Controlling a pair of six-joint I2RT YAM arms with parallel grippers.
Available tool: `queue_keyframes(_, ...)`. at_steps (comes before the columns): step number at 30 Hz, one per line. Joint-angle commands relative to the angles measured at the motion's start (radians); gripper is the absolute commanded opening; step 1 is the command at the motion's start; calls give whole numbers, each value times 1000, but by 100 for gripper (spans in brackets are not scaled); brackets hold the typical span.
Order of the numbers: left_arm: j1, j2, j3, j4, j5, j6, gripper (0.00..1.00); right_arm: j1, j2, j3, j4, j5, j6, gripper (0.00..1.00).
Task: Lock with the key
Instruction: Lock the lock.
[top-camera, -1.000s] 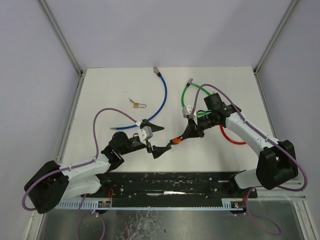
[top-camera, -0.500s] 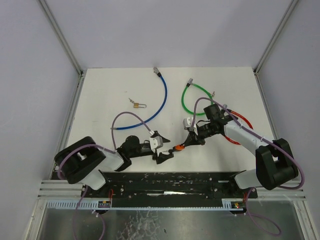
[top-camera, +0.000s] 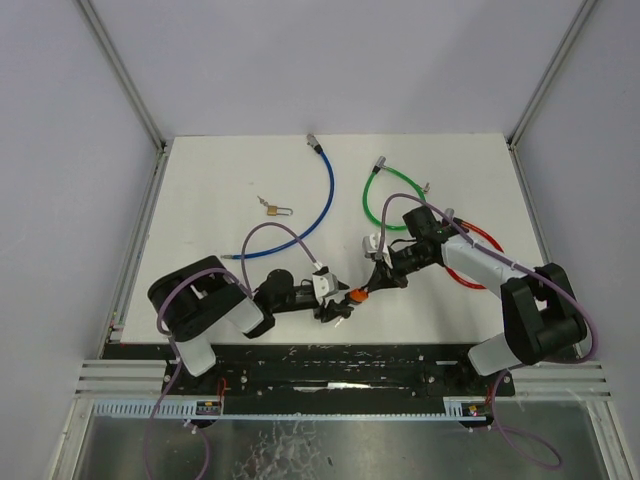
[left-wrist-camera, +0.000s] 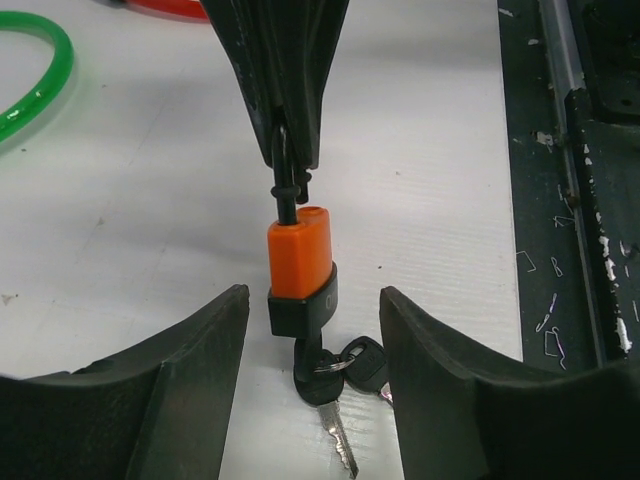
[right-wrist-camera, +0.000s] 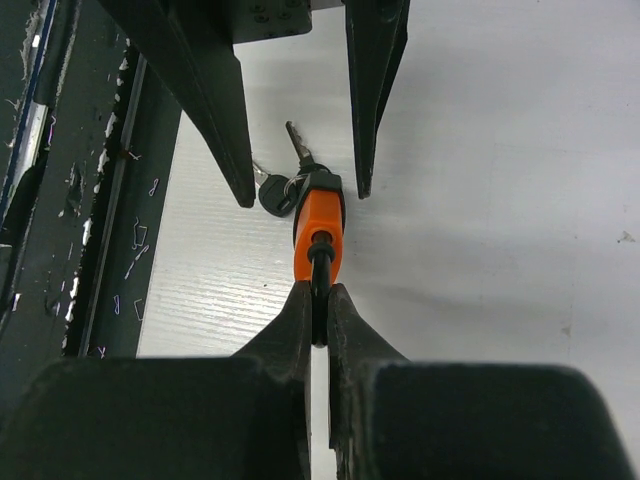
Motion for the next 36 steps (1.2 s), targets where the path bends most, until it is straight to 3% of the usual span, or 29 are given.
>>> queue_keyframes(1,-6,34,25,98,-9,5,53,16,26,54,-38,-4,-35,0)
queue_keyframes(12,-6,70,71,55,17,-14,42,19,-21,43,-33,-35,-65,0)
queue_keyframes(24,-7,95,120,25,78,-33,37,58,-107,59,-103,40,-156,0)
queue_keyframes(30,-6,101,137,-8,96,-20,25,84,-105,65,-113,75,-163,0)
queue_keyframes(36,-3,116,140,-16,85,-7,31,87,-107,68,-112,82,-160,0)
